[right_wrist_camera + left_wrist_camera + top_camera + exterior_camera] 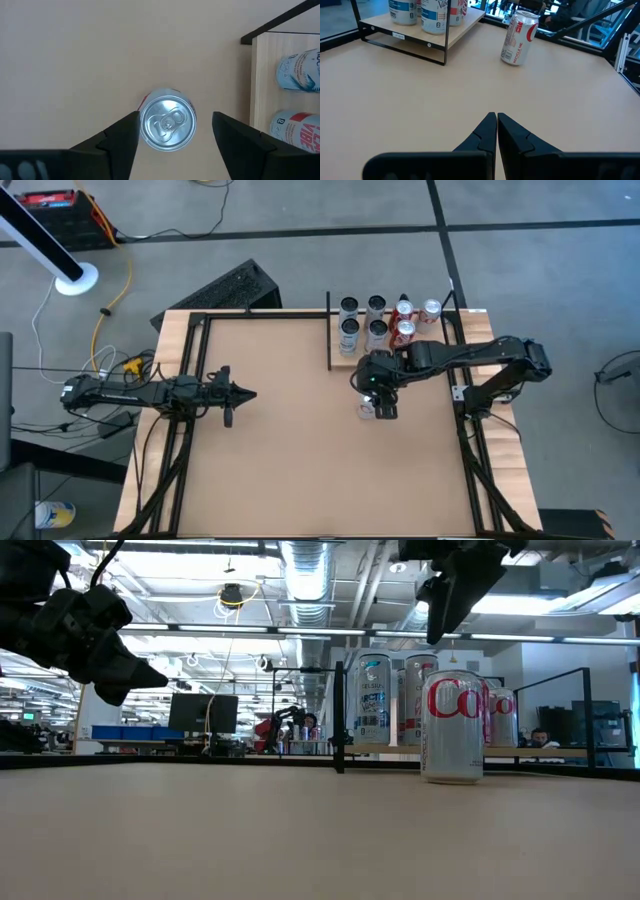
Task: Place canned beverage on shelf
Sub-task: Put the silver and red soda can on the shelf
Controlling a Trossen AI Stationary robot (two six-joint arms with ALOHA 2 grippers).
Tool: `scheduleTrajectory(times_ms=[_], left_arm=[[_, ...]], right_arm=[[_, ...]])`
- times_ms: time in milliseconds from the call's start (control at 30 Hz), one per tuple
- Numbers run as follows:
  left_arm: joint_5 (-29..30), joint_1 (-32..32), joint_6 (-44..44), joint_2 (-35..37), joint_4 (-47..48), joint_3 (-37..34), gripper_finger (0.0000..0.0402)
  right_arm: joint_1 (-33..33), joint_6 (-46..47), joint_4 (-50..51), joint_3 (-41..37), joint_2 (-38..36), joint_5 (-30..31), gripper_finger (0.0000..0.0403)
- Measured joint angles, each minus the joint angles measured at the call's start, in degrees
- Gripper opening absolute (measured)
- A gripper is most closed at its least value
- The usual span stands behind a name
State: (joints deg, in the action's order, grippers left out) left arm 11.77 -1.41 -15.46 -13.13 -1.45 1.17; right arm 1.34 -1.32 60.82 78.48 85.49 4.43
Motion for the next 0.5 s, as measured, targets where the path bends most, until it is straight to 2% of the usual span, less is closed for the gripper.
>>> scheduleTrajectory(times_ms=[267, 400, 500], left_arm=[[0.0, 0.0, 0.0, 0.0, 0.0, 0.0, 0.0], [0.0, 0.0, 0.0, 0.0, 0.0, 0.0, 0.0], [0.0, 0.0, 0.0, 0.0, 0.0, 0.0, 0.0]], right_arm=[[0.0, -0.2, 0.0, 0.0, 0.0, 2.3, 0.0344], [0.0, -0.9, 0.0, 0.0, 0.1, -1.3, 0.0379], [0.0, -2.1, 0.3, 0.0, 1.1, -1.9, 0.0394]])
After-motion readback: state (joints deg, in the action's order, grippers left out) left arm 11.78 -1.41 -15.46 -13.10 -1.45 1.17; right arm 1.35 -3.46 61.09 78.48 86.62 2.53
